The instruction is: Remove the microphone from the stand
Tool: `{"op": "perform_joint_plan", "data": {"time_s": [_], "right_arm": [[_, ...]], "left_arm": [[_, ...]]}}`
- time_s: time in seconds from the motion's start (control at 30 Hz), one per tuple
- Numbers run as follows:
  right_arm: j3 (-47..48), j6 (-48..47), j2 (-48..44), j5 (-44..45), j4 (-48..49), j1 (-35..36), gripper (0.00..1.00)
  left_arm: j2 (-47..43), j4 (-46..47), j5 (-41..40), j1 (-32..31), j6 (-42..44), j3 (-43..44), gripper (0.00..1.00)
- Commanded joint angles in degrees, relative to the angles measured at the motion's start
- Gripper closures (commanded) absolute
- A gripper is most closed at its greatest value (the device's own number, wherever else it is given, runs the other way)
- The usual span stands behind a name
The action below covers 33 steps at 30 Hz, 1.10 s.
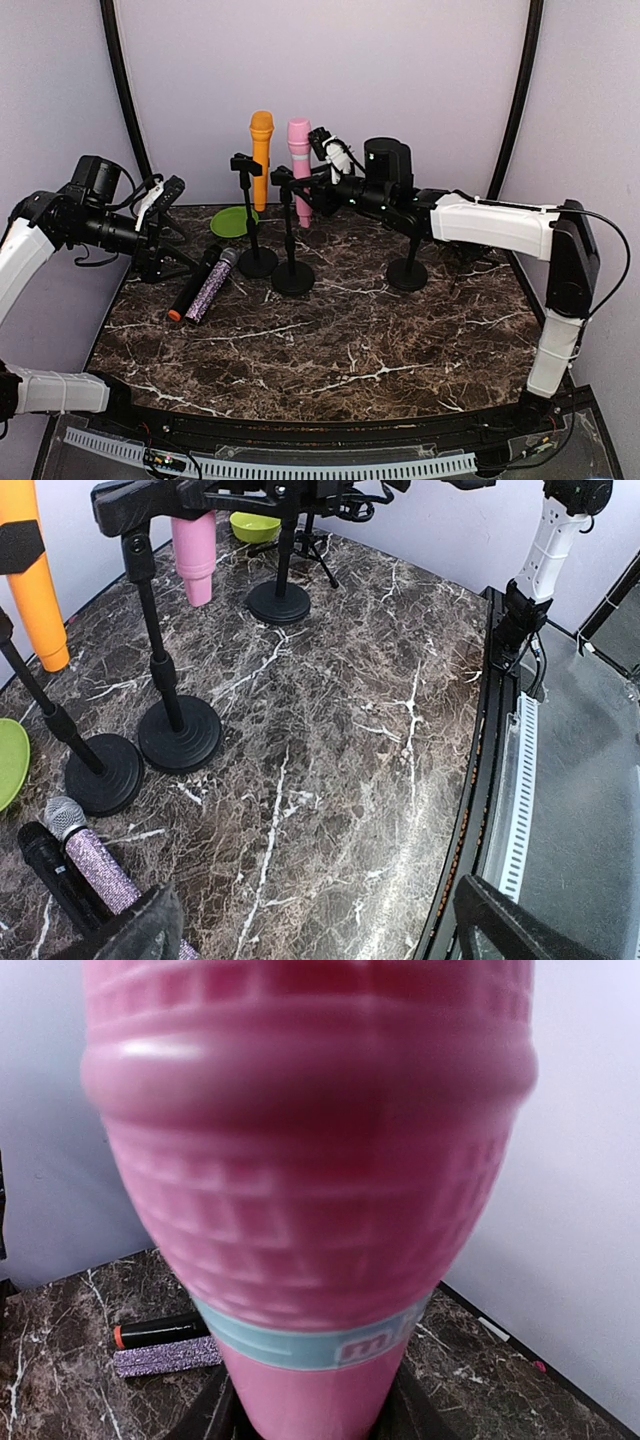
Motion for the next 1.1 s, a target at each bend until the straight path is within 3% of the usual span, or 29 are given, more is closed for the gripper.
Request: {"op": "perform_joint_plan", "data": {"time_s": [0.0,0.53,0.9,1.0,1.03,1.07], "right_arm": [[-4.04,1.78,-6.09,0.59,4.82,2.26,1.00],[-13.94,5.31,-17.37,-0.17,8.34,11.22,1.00],[-20.55,8.99,-17.80,-0.74,14.53,16.91,0.99],[-21.86,8.53,-18.14,-1.04,14.67,17.86,0.91],[-21.85,8.44,-18.29,-0.93,14.39,18.12,0.84],[-21.87,8.42,-18.36,-0.83,14.06,18.20,0.70]], "left_arm": [[-0.37,-0.02,-0.46,0.43,0.56,0.11,0.02],[-0.42,1.89,2.54,0.39,0.43,-0.78,0.01],[-0.14,6.97,14.74,-0.64,3.53,-3.48,0.01],[2.98,6.51,13.39,-4.23,5.88,-0.75,0.01],[4.11,6.28,12.65,-5.57,6.78,0.19,0.01],[4.98,6.39,12.07,-6.75,7.33,0.96,0.01]]}}
